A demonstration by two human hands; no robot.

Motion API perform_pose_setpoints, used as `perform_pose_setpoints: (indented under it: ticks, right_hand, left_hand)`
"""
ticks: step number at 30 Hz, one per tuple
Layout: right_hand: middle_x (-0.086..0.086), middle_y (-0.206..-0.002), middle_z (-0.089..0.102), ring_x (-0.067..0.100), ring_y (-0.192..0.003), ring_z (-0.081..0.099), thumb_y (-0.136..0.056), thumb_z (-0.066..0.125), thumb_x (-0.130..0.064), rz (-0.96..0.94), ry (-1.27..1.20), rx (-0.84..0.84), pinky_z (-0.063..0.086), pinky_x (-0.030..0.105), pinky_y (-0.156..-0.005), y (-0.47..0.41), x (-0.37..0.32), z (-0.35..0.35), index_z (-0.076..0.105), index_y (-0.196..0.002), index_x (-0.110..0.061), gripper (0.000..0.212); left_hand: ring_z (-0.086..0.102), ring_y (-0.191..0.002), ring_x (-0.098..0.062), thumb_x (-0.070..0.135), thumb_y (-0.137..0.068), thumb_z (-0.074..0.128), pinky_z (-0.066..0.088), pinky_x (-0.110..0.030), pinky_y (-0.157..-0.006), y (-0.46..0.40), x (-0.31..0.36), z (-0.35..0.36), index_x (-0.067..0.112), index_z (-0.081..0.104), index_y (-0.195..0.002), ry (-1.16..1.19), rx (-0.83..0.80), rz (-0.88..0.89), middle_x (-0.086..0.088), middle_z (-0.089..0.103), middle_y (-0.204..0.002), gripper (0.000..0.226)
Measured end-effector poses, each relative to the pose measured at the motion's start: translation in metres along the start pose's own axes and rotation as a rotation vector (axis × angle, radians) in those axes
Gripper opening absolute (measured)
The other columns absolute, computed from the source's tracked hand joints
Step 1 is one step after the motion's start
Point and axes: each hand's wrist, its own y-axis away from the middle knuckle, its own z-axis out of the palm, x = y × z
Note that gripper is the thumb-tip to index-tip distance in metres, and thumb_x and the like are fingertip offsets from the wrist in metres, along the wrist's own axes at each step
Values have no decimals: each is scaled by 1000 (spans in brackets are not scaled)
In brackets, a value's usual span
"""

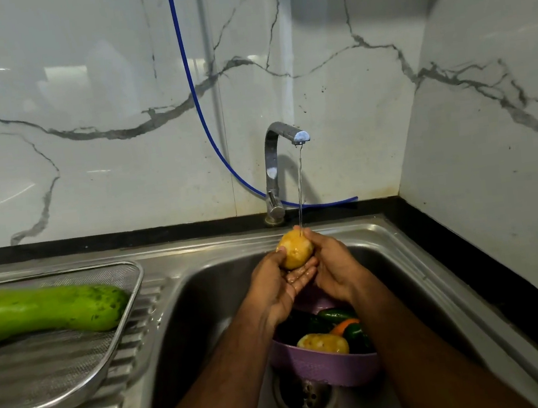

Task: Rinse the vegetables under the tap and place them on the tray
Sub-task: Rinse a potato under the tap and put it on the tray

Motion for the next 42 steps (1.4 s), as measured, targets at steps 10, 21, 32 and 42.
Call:
perform_pose_setpoints:
  ticks: [10, 21, 32, 42]
  right_hand:
    - [15, -131, 67, 33, -118, 67, -98, 65, -24, -118, 16, -89, 57, 48, -99, 6, -2, 0, 66, -132, -20, 34]
    - [15, -111, 77, 24, -84, 74, -98, 62, -44, -72, 206, -6, 57, 32, -57, 7, -2, 8, 70, -119, -23, 30]
    - [15, -85, 75, 17, -57, 68, -103, 53, -45, -60, 125, -72, 52, 27, -45, 15, -4, 2, 64, -127, -16, 39]
    - [19, -117, 72, 12, -58, 67, -106, 49, -41, -133, 222, -72, 53, 26, -50, 14, -1, 3, 58, -139, -36, 34]
  left_hand:
    - [73, -94, -34, 29, -96, 63, 61, -39, -81, 3, 3, 0, 5, 61, -121, -41, -10, 17, -24, 70, -109, 35]
    - [67, -78, -22, 27, -95, 64, 58, -35, -79, -1, -5, -8, 6, 67, -117, -419, -21, 202, -16, 76, -95, 30]
    - [67, -78, -22, 39, -102, 48, 59, -31, -76, -1, -1, -5, -3, 65, -116, -404, -44, 115, -18, 71, -90, 48]
    - [63, -61, -16, 39, -100, 53, 53, -25, -56, -3, 0, -7, -2, 68, -109, -464, -17, 115, -13, 70, -79, 45]
